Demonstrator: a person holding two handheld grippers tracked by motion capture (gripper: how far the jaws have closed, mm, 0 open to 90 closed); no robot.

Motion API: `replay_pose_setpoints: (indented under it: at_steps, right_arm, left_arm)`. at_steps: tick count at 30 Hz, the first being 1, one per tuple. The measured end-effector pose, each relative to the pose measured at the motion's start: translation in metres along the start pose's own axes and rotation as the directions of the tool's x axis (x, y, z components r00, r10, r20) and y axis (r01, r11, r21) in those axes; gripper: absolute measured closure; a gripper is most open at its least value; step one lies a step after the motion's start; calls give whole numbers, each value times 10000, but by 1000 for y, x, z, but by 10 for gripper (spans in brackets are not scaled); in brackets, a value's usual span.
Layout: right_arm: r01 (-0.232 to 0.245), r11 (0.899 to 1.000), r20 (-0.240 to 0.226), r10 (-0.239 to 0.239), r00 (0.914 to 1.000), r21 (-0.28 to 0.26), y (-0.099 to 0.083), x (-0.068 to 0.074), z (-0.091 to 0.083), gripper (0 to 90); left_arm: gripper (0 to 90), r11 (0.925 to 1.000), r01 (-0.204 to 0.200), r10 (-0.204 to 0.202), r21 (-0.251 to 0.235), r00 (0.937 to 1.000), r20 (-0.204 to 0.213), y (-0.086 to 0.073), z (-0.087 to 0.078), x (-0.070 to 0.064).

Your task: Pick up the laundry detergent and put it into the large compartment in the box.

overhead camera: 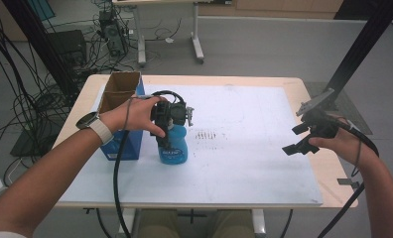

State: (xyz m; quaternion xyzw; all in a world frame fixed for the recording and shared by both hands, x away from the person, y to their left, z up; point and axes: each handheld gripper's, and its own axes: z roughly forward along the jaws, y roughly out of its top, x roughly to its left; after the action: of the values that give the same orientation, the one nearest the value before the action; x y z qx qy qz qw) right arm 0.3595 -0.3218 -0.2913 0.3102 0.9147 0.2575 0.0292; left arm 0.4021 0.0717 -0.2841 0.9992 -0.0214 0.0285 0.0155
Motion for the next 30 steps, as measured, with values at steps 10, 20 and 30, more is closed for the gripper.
replay_pose_setpoints:
  at_steps: [10, 20, 30]
  right_arm:
    - [-22, 10000, -16, 22, 10000, 7, 0, -1, 1, 70]
    - [-8, 10000, -49, 8, 10000, 10, -1, -1, 2, 70]
    - [19, 10000, -73, -19, 10000, 37, 0, -2, 3, 70]
  left_arm:
    - [261, 9999, -111, 111, 95, 9999, 7, 0, 1, 1]
    - [368, 9997, -132, 134, 192, 9999, -97, 1, 2, 2]
    - [377, 9998, -86, 85, 152, 10000, 33, 0, 2, 3]
